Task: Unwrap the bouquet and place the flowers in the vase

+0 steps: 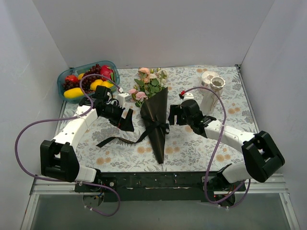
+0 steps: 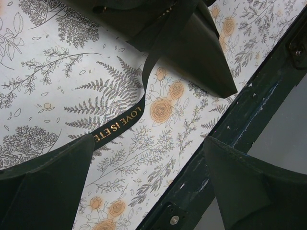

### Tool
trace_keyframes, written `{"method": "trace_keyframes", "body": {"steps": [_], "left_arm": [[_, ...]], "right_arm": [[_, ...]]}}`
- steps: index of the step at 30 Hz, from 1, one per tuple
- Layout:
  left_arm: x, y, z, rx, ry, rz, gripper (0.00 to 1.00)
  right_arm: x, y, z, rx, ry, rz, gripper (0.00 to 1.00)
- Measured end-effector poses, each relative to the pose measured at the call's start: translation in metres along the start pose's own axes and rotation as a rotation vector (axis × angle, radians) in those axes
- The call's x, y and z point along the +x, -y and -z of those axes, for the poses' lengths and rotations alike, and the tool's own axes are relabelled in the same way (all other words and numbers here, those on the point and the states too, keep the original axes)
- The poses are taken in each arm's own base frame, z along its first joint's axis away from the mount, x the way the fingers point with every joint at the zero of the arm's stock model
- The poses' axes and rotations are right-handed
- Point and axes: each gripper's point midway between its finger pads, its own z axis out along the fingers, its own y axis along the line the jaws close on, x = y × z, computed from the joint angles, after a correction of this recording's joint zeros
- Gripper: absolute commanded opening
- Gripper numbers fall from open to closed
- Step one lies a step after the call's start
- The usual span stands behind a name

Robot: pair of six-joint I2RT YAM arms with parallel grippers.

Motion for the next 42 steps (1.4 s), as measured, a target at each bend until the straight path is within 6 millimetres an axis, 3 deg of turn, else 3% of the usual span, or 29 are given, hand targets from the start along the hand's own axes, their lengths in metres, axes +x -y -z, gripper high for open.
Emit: {"method": "trace_keyframes", "body": {"steps": [2,9,15,18,22,25,33,35,37,42], "left_arm": [[0.001,-0.001,-0.002,0.001,-0.006,0.004,0.98],[0.002,-0.001,-0.005,0.006,-0.017,0.007,0.98],[0.002,-0.001,-0.005,0.003,-0.019,0.005,0.98],[0.003,-0.001,-0.006,0.001,-0.022,0.002,0.97],[0.003,-0.002,-0.006,-0.008,-0.026,0.0,0.98],[0.004,-0.003,-0.006,-0.016,-0.03,-0.003,0.97],[0.012,-0.004,-0.009,-0.015,-0.049,0.01,0.96],[0.012,-0.004,-0.01,-0.015,-0.049,0.009,0.97],[0.013,-0.004,-0.01,-0.014,-0.05,0.01,0.96],[0.013,-0.003,-0.01,-0.012,-0.052,0.007,0.96]], "right_arm": [[0.004,-0.001,0.0,-0.026,-0.023,-0.071,0.87],[0.018,-0.038,0.0,-0.191,-0.118,-0.223,0.86],[0.033,-0.053,0.001,-0.246,-0.201,-0.32,0.83],[0.04,-0.057,0.003,-0.268,-0.22,-0.365,0.78],[0.048,-0.058,0.003,-0.272,-0.252,-0.416,0.59],[0.048,-0.061,0.001,-0.282,-0.255,-0.439,0.53],[0.035,-0.061,0.001,-0.284,-0.201,-0.44,0.5],[0.028,-0.06,0.003,-0.282,-0.172,-0.424,0.42],[0.019,-0.058,0.007,-0.281,-0.134,-0.395,0.33],[-0.015,-0.067,0.018,-0.274,-0.019,-0.294,0.32]]}}
